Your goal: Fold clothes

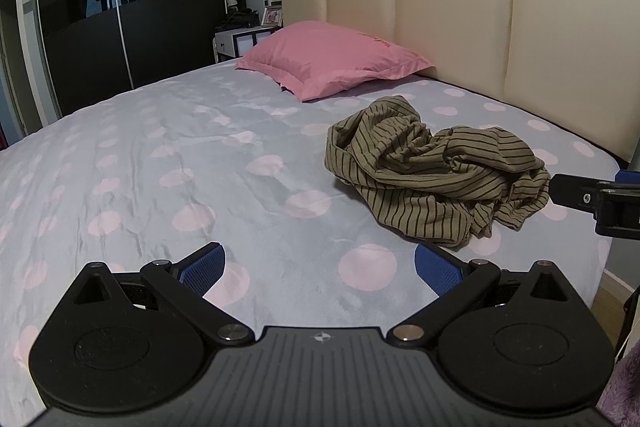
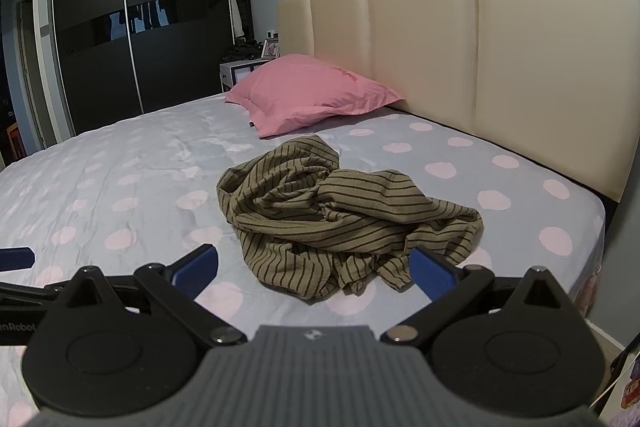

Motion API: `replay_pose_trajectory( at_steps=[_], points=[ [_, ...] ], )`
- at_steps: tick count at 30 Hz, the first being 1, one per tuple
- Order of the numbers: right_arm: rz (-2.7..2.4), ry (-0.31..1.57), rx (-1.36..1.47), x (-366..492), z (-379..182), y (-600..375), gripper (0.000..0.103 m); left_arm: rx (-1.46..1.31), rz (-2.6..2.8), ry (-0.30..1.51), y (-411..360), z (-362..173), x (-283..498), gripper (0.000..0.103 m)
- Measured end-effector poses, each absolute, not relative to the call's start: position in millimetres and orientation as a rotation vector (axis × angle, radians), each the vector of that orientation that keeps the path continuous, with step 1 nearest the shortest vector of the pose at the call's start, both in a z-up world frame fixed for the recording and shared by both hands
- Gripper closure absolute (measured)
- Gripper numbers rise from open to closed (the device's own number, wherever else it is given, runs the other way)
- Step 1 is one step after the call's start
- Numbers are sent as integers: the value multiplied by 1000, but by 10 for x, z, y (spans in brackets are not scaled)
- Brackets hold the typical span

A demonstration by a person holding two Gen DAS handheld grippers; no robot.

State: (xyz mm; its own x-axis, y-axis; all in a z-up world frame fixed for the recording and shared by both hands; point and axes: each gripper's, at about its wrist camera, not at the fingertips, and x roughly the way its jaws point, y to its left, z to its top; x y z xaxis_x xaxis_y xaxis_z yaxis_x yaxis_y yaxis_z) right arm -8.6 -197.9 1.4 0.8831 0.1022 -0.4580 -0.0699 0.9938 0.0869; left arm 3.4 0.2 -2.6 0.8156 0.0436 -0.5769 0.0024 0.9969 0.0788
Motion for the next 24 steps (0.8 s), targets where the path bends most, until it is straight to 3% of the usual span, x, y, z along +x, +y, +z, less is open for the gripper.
replay_pose_trajectory(
  at_steps=[24],
  points=[
    [92,491,52,-74,-12,-1900,1,79,-2,626,7,-17,13,0]
  ],
)
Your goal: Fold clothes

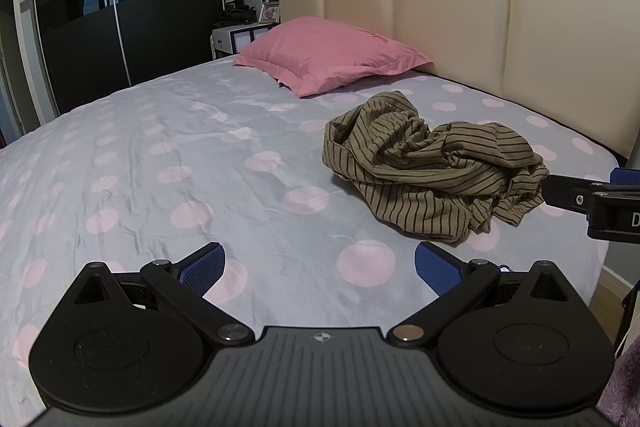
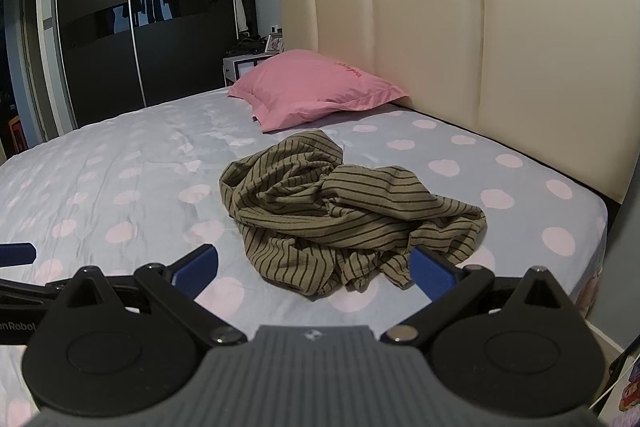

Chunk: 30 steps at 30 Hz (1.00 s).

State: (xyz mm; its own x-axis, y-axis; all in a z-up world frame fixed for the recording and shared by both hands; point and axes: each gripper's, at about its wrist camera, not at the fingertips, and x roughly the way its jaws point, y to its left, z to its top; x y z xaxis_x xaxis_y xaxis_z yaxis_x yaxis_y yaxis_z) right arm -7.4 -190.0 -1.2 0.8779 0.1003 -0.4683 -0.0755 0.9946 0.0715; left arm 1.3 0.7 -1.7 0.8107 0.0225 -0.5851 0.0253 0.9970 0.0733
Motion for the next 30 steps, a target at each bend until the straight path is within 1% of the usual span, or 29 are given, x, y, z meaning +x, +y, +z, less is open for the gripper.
replay_pose_trajectory(
  at_steps=[30],
  points=[
    [102,505,45,-66,-31,-1910,1,82,-5,648,-20,-57,40,0]
  ],
)
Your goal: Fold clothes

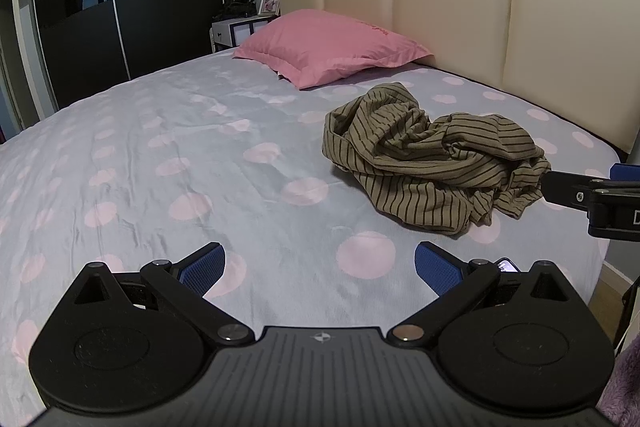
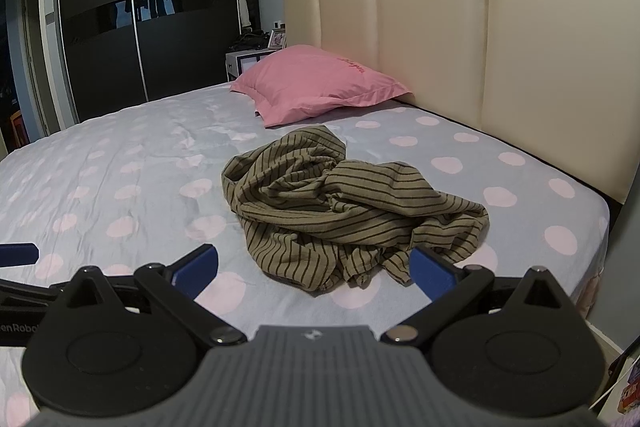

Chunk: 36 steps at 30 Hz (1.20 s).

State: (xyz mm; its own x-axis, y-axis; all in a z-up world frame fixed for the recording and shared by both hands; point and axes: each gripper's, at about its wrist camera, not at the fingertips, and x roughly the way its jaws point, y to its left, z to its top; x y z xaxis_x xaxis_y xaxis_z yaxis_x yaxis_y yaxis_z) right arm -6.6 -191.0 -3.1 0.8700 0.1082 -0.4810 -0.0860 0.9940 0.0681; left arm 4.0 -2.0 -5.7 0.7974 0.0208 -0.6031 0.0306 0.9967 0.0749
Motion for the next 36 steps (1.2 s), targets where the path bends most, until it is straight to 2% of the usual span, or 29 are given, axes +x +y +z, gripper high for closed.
replay_pose_trajectory(
  at_steps=[25,31,36],
  points=[
    [98,571,29,318,-67,-2050,1,140,81,661,195,-190,115,2],
    [168,602,19,586,-32,-2041,1,94,116,627,307,-192,130,2],
    [179,614,-45,886,-77,-2005,1,-18,88,691,528,-268,207,2]
  ],
)
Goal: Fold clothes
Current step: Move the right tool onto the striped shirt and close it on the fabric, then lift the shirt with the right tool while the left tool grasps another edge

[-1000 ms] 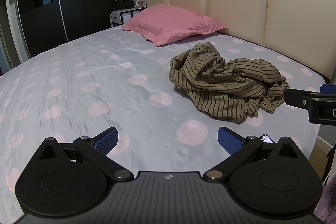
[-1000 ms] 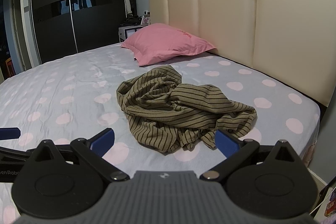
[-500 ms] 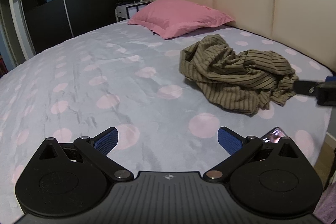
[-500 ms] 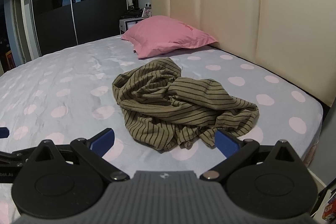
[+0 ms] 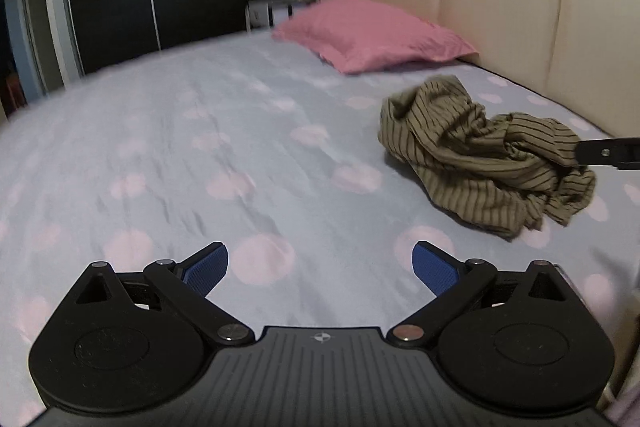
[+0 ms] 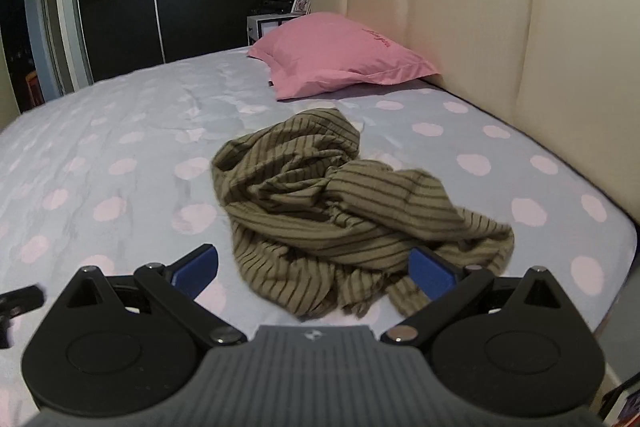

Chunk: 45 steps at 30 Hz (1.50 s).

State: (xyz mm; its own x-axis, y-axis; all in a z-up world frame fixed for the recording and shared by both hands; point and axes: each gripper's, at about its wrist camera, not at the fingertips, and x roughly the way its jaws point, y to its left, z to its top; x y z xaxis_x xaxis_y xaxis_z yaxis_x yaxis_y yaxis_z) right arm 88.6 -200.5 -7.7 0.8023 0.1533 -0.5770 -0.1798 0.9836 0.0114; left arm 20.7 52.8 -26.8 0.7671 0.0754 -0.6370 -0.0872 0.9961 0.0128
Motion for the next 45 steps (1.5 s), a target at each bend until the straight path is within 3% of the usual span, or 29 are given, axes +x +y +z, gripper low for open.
replay_pose_trajectory(
  at_steps=[8,21,24,27,30,32,33,34,37,45],
  points=[
    [249,678,-99,1373,-327,-2018,1,-183,178,702,962,-419,294,2],
    [281,747,-186,1961,-786,-1791,2,-229,302,747,1346,-757,541,2],
    [270,774,-212,2112,-889,-1741,19,-247,318,757,1412,-828,589,2],
    [260,798,-217,2234,-973,-1725,22,-239,323,765,1436,-875,615,2],
    [231,824,-240,2330,-1039,-1690,51,-209,328,776,1426,-901,647,2],
    [216,827,-244,2350,-1034,-1678,63,-189,331,770,1415,-898,667,2],
    [209,826,-247,2351,-1022,-1671,79,-179,335,766,1409,-889,669,2],
    [201,823,-254,2344,-1001,-1662,86,-169,340,764,1404,-875,669,2],
    [209,814,-249,2293,-912,-1642,93,-133,356,760,1385,-829,670,2],
    [410,772,-177,1913,-473,-1289,95,-60,356,754,1344,-624,568,2]
  ],
)
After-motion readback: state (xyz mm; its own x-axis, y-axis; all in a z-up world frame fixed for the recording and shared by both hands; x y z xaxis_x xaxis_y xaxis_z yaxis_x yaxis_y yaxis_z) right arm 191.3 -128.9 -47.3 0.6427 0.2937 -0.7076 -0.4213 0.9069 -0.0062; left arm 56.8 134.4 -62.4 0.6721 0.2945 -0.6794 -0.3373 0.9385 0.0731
